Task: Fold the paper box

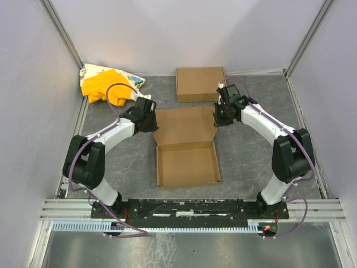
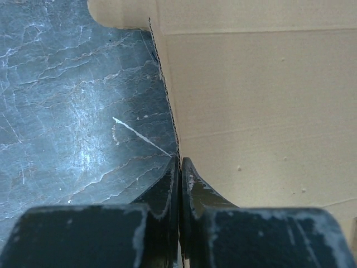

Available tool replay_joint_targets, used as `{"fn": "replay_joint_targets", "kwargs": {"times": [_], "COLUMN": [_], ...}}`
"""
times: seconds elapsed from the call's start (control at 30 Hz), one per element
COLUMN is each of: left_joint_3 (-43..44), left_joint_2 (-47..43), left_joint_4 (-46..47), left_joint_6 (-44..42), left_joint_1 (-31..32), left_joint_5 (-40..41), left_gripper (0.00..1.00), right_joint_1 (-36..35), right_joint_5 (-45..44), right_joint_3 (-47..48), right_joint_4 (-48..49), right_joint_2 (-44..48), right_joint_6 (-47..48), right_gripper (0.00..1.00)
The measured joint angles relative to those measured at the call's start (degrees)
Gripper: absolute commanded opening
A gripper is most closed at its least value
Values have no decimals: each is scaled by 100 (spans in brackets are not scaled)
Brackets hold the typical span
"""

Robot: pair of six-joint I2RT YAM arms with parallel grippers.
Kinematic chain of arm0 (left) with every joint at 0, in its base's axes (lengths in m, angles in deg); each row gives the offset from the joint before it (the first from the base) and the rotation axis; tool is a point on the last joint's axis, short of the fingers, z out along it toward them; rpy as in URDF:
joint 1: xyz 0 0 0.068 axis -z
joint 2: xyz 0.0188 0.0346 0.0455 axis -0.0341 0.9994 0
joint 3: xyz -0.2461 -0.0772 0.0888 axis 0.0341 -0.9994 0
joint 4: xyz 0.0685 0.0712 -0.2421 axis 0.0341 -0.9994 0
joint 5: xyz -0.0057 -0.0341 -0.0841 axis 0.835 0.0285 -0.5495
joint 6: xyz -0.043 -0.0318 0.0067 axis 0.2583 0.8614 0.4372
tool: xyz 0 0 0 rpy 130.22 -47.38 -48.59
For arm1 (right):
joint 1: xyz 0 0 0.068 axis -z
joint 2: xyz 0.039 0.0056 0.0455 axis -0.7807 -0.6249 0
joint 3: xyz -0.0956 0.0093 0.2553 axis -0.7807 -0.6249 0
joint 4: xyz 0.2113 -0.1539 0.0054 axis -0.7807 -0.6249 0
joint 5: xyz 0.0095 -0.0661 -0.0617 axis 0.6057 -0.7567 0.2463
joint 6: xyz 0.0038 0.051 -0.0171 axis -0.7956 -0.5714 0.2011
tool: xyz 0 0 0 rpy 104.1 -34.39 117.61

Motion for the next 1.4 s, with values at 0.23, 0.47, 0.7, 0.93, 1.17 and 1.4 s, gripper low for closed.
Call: {"fn": "replay_joint_targets", "kwargs": {"times": [0.23,0.47,0.7,0.93,1.17,1.4], "left_joint_3": [-240,-654,-1637,-2297,-2734,-3047], "left_joint_2": [-702,-1821,-2618,-3351,-4054,-4607], "left_joint_4": [151,590,1532,2144,2472,2332], "left_joint_6": [-52,-153,-302,-603,-660,-671], "left_joint_1": [142,472,986,1882,2435,2599], "left_joint_5": [68,415,1058,2203,3067,3674], "left_gripper": [3,3,3,5,36,64], "right_joint_1": [-131,-238,-575,-903,-1307,-1360], "right_joint_5": [-103,-280,-894,-1506,-2057,-2612], "right_joint_3": [-251,-605,-2197,-3578,-4975,-6489], "right_joint_4": [-144,-90,1185,2411,3740,4966], "right_joint_2": [492,1126,2420,3425,4822,6419], "right_joint_6": [-33,-48,-66,-326,-435,-33], "right_gripper": [2,2,2,2,2,2]}}
